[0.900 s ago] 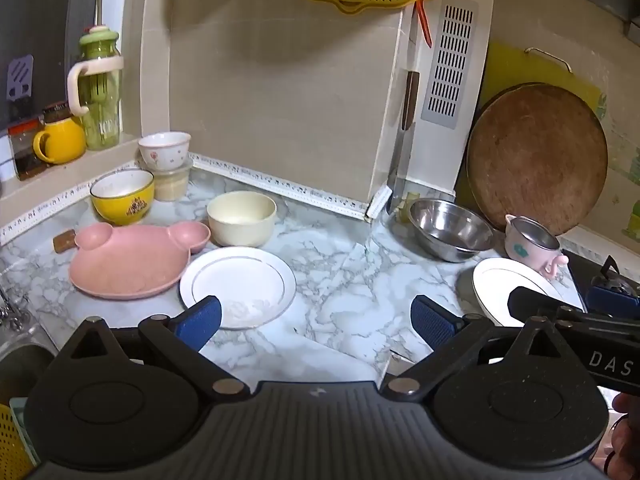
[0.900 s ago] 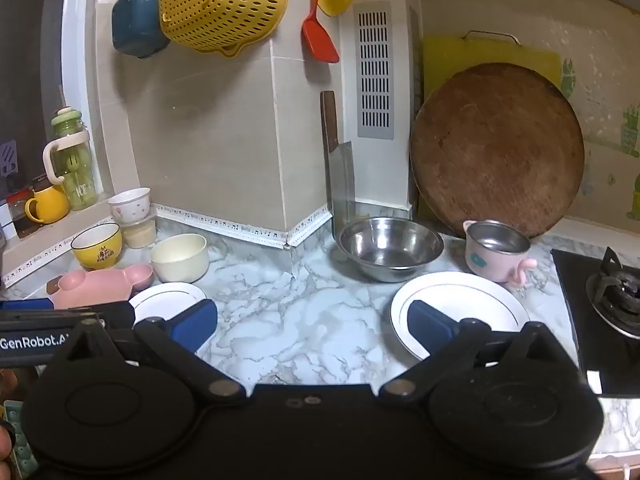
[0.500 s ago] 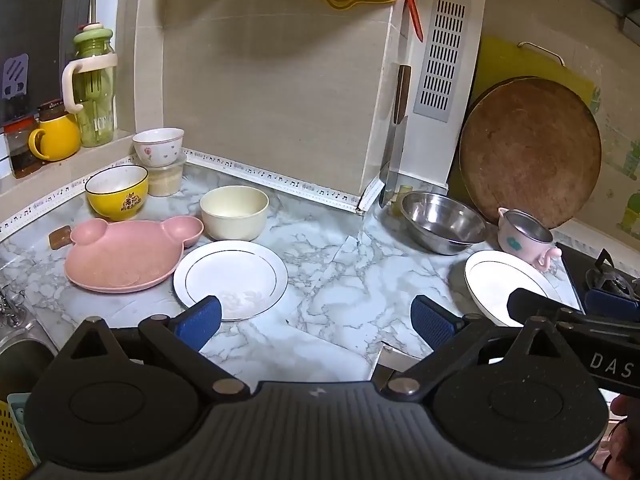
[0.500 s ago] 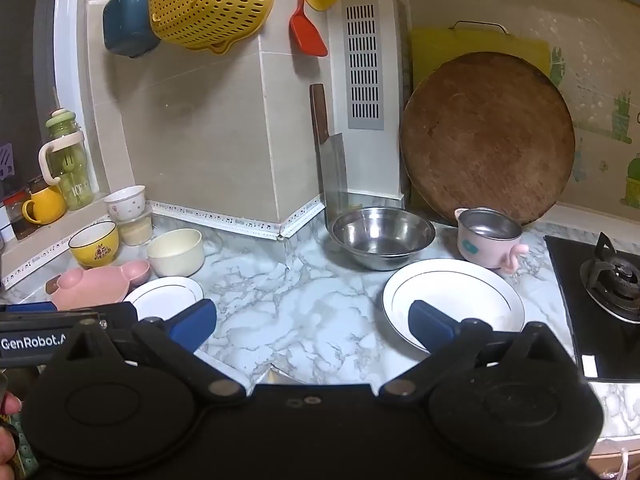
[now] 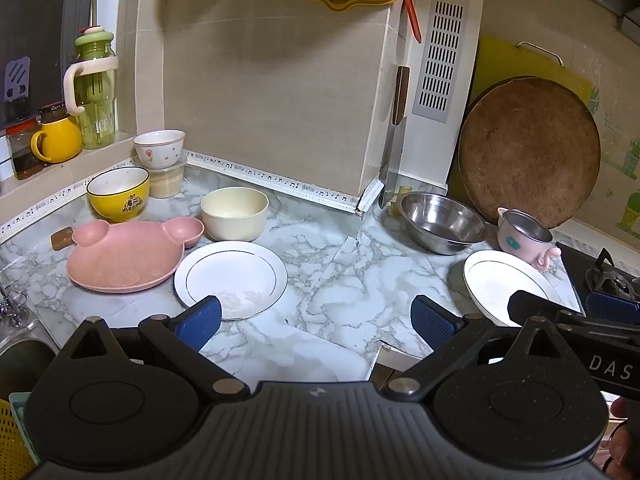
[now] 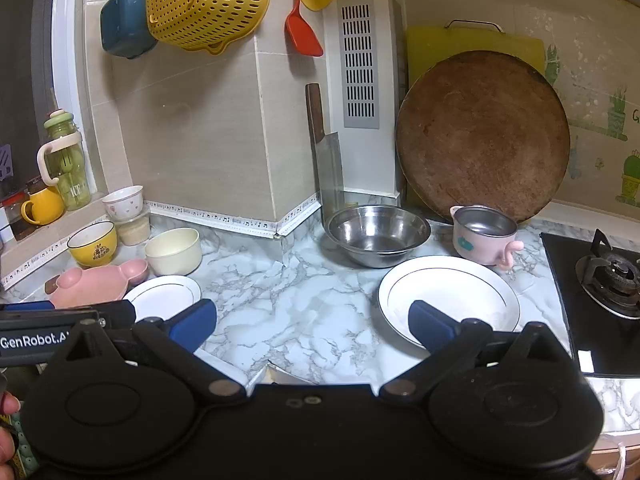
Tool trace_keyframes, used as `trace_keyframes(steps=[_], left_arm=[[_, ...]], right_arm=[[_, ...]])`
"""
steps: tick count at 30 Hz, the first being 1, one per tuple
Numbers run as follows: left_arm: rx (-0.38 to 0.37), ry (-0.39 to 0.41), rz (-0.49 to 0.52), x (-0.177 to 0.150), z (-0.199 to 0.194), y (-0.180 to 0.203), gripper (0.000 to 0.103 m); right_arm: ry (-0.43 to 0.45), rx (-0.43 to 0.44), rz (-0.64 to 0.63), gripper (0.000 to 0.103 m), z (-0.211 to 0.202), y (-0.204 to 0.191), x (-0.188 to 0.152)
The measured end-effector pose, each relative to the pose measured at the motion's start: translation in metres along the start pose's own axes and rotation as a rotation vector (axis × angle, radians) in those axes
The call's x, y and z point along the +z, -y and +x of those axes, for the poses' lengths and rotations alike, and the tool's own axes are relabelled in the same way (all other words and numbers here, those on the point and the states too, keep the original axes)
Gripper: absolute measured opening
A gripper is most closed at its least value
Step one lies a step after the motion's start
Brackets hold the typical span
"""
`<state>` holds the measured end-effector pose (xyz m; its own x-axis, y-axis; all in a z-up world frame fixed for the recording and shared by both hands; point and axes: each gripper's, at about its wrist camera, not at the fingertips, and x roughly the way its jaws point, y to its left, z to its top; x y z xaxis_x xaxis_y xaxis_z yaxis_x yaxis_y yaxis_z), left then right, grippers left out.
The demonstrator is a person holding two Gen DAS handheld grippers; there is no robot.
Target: Organize plates and bowls
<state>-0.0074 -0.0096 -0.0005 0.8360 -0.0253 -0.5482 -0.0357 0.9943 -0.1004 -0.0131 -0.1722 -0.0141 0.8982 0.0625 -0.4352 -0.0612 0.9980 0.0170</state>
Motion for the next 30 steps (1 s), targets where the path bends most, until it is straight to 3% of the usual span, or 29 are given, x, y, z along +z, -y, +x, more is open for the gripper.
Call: trace_keyframes(steps=[30], left_arm=[[0.007,0.012,0.002,0.0022,0.0018,0.0033,0.101]], right_arm=[[0.006,0.0,0.003,0.102,0.0038,0.0028,0.0034]])
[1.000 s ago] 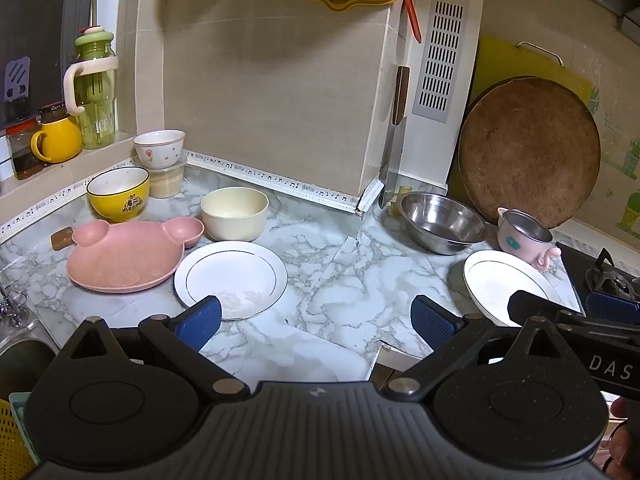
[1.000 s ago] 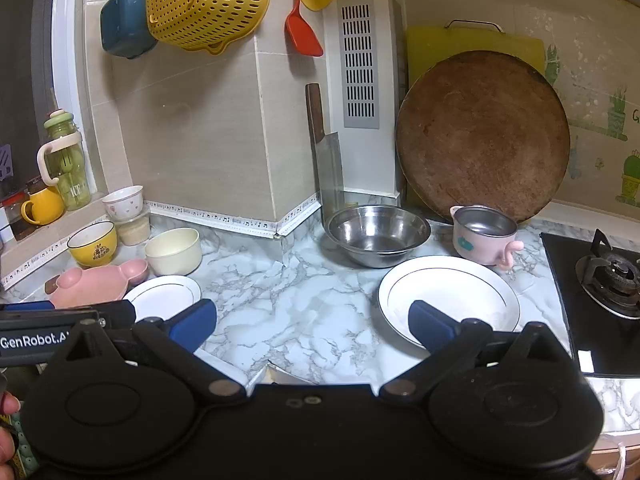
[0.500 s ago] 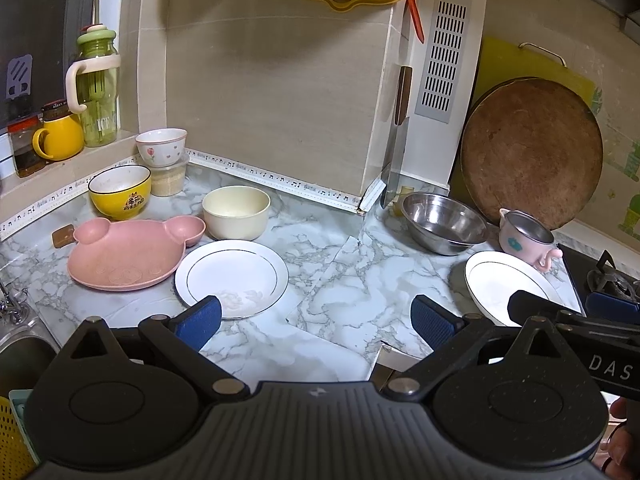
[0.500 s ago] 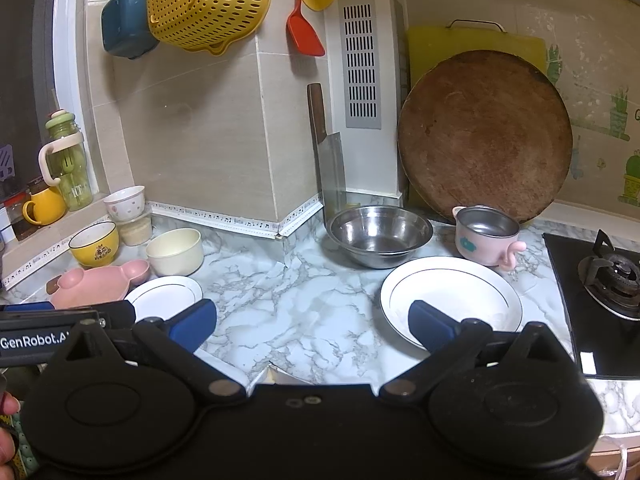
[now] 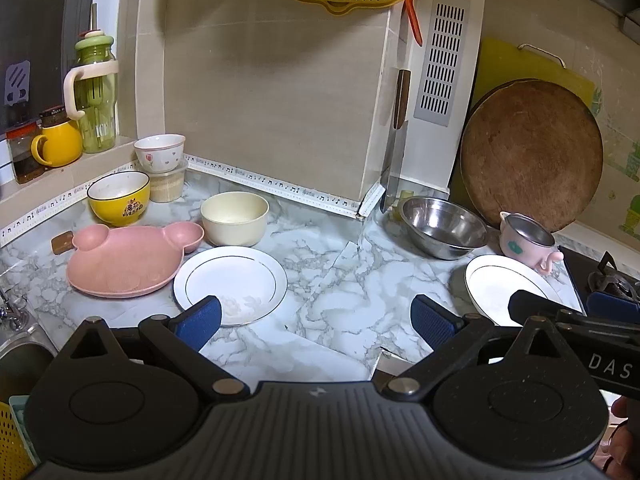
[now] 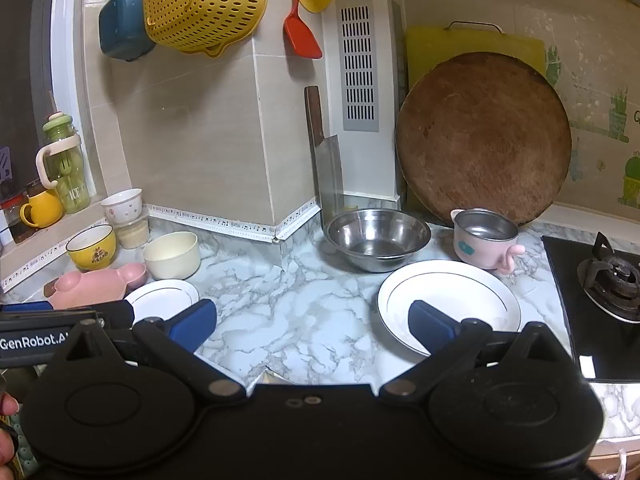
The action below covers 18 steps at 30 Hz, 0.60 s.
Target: Organize plates and bowls
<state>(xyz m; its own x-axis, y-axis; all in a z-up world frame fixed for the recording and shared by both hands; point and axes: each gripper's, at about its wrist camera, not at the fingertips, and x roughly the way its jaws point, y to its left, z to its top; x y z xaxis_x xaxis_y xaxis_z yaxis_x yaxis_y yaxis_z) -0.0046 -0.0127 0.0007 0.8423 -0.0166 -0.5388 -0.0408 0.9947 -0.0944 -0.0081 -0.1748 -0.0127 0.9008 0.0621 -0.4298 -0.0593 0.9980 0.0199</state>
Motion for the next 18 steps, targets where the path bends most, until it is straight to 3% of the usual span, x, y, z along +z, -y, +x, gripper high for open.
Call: trace_keyframes(steps=[18], left_arm=[[0.002,0.013,-0.001,0.0065,0.0018,-0.0011,0.101]], right_arm=[[0.016,0.002,-0.005,0.102,0.0029,0.0003,0.0026]])
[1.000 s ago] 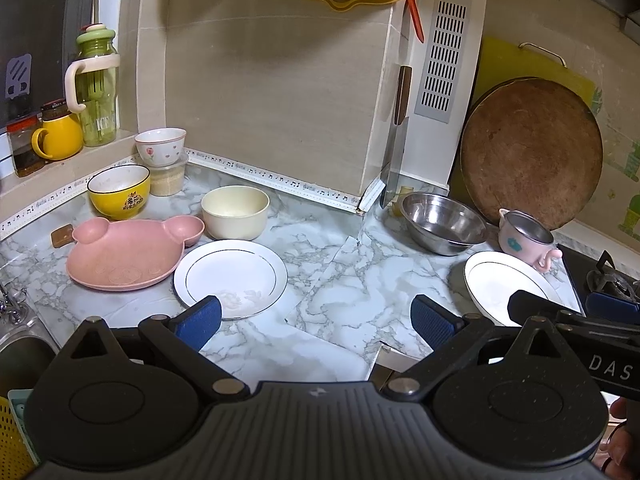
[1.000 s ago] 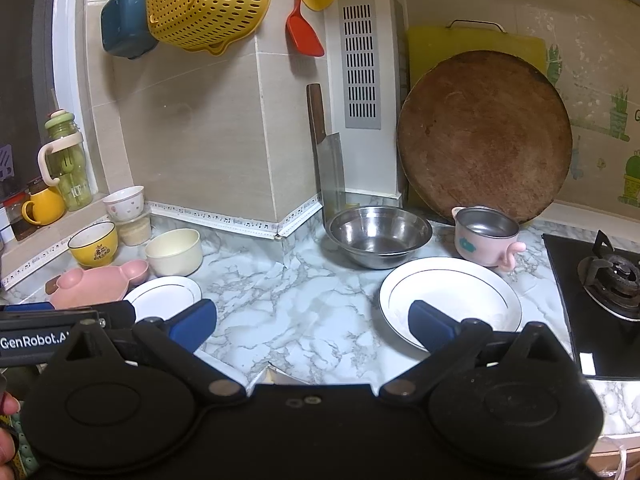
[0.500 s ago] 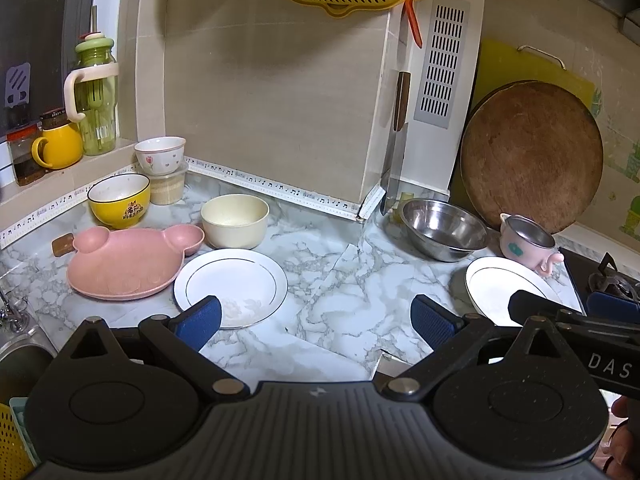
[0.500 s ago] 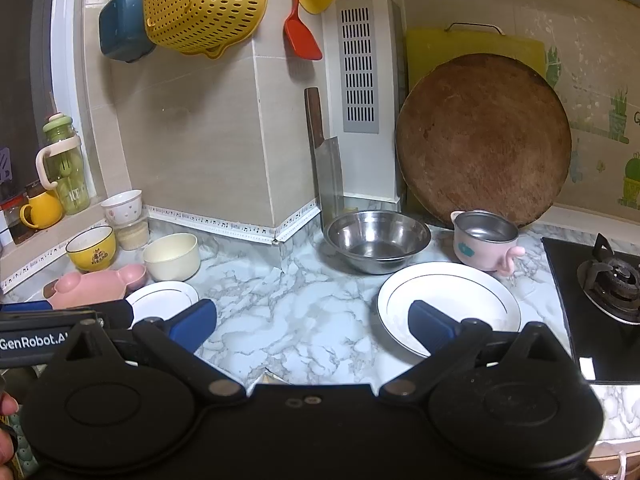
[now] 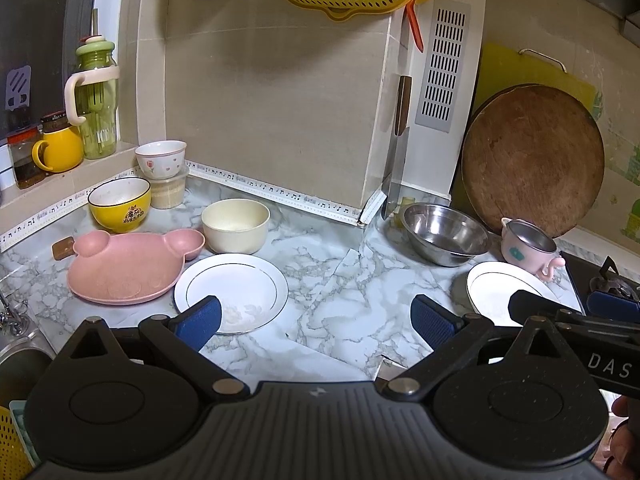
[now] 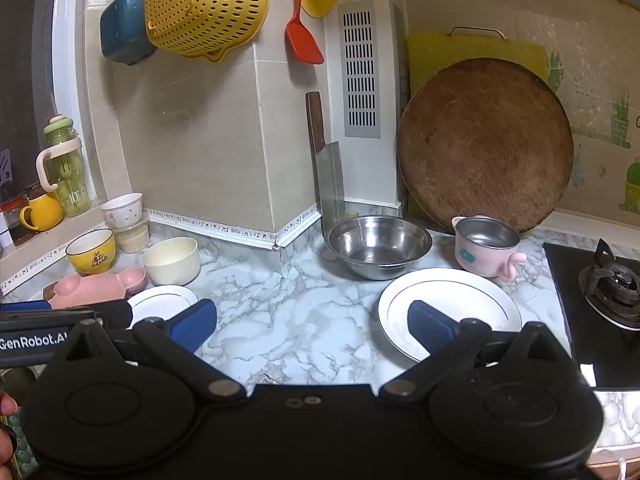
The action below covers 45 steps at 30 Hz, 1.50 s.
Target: Organize plates and bowls
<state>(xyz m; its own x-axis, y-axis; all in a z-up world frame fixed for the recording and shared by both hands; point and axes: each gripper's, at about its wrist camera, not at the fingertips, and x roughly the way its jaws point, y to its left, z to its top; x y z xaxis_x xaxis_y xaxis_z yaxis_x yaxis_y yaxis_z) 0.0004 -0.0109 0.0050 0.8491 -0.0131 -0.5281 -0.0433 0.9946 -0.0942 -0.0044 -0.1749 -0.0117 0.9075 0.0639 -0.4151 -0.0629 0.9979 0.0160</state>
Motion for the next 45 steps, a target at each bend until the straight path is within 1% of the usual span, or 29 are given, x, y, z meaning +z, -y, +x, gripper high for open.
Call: trace_keyframes(steps=[18,23,26,30,32,34,39,42,45], left_arm=[[-0.003,0.002,0.0,0.0,0.001,-0.001,0.101],[-0.007,-0.009,-0.007,0.007,0.012,0.001,0.101],[-0.005,-0.016,0.002,0.009,0.02,0.003,0.101],[-0.017,-0.018,0.019,0.01,0.03,0.009,0.101],[-0.035,-0.013,0.031,0.011,0.036,0.015,0.102],[-0.072,-0.011,0.048,0.013,0.043,0.024,0.102],[-0.139,-0.021,0.135,0.019,0.068,0.059,0.102],[-0.179,-0.067,0.161,0.022,0.091,0.08,0.102],[-0.211,-0.141,0.169,0.024,0.119,0.097,0.101]], right_arm=[[-0.007,0.011,0.009,0.102,0.009,0.002,0.001],[-0.01,0.019,0.018,0.102,0.014,0.005,0.001],[-0.019,0.031,0.023,0.097,0.018,0.007,0.001],[-0.023,0.023,0.026,0.097,0.024,0.01,0.003],[-0.03,0.014,0.027,0.097,0.029,0.016,0.004],[-0.035,-0.013,0.03,0.097,0.035,0.024,0.006],[-0.063,-0.065,0.049,0.097,0.051,0.053,0.009],[-0.085,-0.108,0.05,0.097,0.061,0.075,0.009],[-0.116,-0.144,0.055,0.097,0.073,0.101,0.01]])
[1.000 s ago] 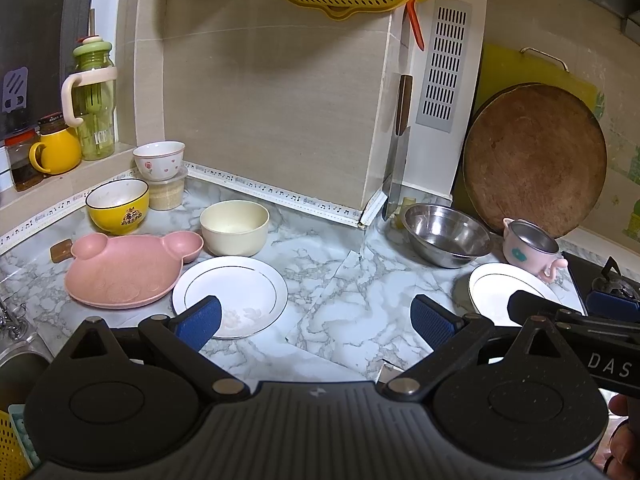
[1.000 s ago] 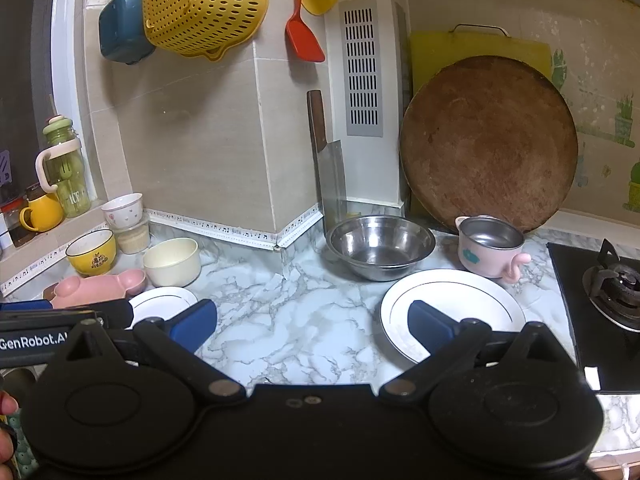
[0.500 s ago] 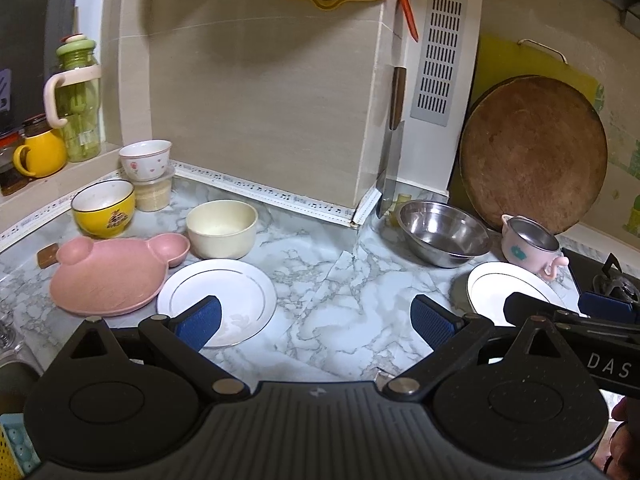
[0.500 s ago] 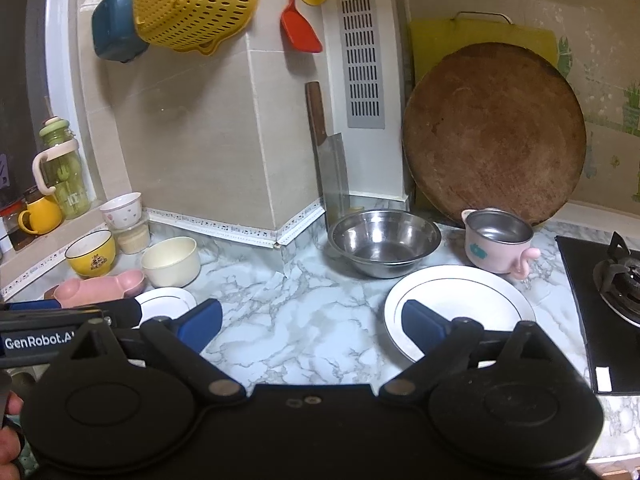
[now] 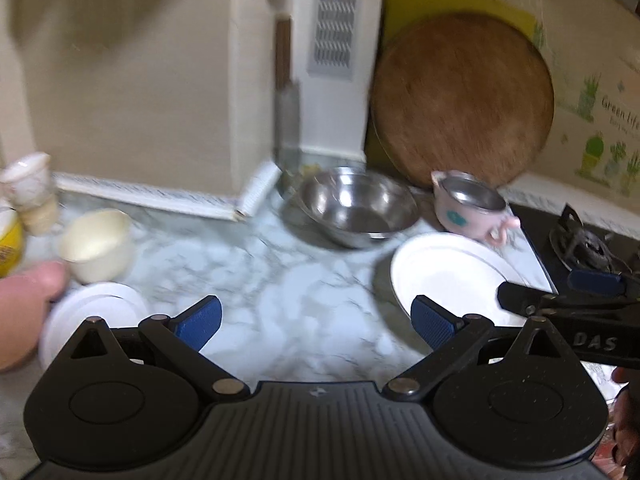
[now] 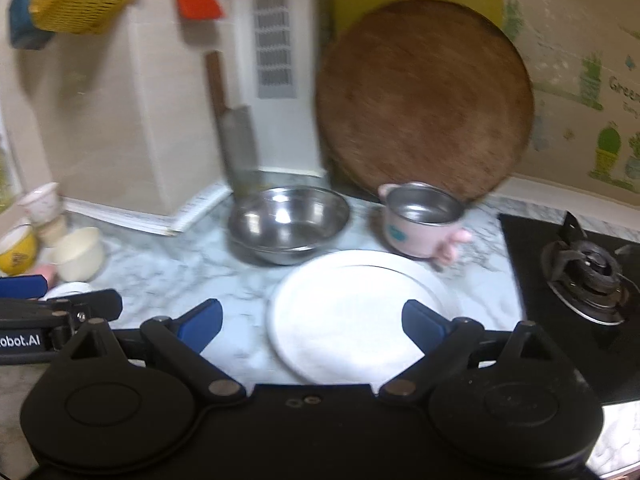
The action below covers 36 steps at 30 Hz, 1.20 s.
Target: Organize plates and bowls
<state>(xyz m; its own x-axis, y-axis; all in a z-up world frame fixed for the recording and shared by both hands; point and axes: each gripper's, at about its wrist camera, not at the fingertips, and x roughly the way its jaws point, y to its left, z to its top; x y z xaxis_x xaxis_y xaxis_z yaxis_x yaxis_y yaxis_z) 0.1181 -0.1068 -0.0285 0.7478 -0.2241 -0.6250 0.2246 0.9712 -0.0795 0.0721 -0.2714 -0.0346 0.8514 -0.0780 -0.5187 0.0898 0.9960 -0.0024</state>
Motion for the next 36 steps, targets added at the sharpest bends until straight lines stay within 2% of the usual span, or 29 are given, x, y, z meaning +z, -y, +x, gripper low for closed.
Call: trace_keyframes(steps=[3,9,10,15,18,22,24,25,26,28,31,34,36], left_arm=[[-0.041,-0.046,-0.016,0.007,0.026,0.009,0.101],[-0.069,-0.074,0.027,0.023,0.066,0.038,0.101],[-0.08,-0.087,0.027,0.026,0.073,0.041,0.098],[-0.132,-0.217,-0.018,0.036,0.116,0.047,0.072],[-0.141,-0.298,-0.04,0.038,0.141,0.048,0.067],[-0.161,-0.365,-0.084,0.039,0.161,0.047,0.057],[-0.173,-0.393,-0.116,0.039,0.167,0.045,0.044],[-0.182,-0.413,-0.138,0.039,0.171,0.044,0.04],[-0.189,-0.429,-0.154,0.039,0.175,0.043,0.038],[-0.188,-0.445,-0.161,0.038,0.181,0.044,0.036],[-0.195,-0.458,-0.162,0.038,0.186,0.044,0.034],[-0.213,-0.464,-0.16,0.039,0.189,0.045,0.033],[-0.219,-0.472,-0.155,0.038,0.192,0.046,0.024]], right_arm=[[-0.023,-0.035,-0.012,0.097,0.015,0.021,0.004],[-0.123,-0.104,-0.001,0.094,0.049,0.068,0.013],[-0.149,-0.105,0.015,0.091,0.056,0.077,0.014],[-0.281,-0.096,0.081,0.079,0.089,0.111,0.019],[-0.343,-0.068,0.099,0.075,0.107,0.121,0.019],[-0.412,-0.043,0.136,0.061,0.126,0.135,0.021],[-0.44,-0.025,0.16,0.056,0.134,0.143,0.023],[-0.456,-0.017,0.169,0.055,0.137,0.145,0.022],[-0.471,-0.004,0.174,0.054,0.141,0.148,0.023],[-0.496,0.009,0.185,0.042,0.148,0.152,0.022],[-0.53,0.037,0.216,0.031,0.154,0.157,0.022],[-0.545,0.061,0.23,0.025,0.157,0.159,0.022],[-0.548,0.07,0.23,0.019,0.159,0.159,0.022]])
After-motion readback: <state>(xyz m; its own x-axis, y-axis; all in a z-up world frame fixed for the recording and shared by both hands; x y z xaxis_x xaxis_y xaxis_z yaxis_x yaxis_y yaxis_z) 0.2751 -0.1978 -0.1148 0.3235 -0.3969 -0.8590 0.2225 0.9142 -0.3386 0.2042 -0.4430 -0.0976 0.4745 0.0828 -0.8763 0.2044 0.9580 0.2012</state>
